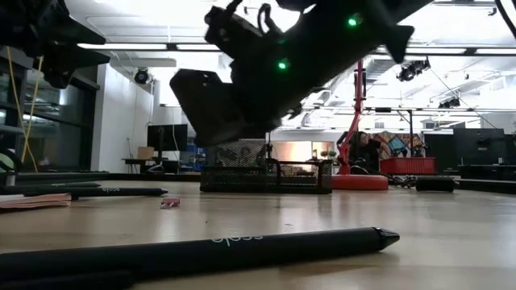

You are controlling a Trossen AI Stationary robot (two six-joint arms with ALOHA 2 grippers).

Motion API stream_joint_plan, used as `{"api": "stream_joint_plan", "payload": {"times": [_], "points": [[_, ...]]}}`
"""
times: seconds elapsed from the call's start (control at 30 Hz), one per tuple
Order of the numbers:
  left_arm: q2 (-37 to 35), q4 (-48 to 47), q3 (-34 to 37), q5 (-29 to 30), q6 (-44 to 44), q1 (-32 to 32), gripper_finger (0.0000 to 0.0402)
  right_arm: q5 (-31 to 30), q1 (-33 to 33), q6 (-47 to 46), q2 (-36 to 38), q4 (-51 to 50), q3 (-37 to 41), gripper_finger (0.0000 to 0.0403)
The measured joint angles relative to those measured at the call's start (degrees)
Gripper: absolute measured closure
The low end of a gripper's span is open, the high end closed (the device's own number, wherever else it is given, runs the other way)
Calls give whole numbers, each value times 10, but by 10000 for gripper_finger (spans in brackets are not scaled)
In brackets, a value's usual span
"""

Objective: Pick and place office supplies into organizer
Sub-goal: Put the blue binder clip into the black desk organizer

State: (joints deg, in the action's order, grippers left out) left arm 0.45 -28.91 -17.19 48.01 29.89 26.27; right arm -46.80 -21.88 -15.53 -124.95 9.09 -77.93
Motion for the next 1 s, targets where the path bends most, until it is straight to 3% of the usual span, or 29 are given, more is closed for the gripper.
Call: {"api": "stream_joint_plan", "payload": {"times": [0.27,0.53,0.83,1.0], "points": [[0,0,0,0,0,0,234,177,35,62,14,104,0,354],[0,0,0,0,0,0,234,379,64,112,15,280,1,366],[0,0,0,0,0,0,234,406,90,130,16,314,12,364],[0,0,0,0,0,0,234,406,98,117,56,459,131,366]]}}
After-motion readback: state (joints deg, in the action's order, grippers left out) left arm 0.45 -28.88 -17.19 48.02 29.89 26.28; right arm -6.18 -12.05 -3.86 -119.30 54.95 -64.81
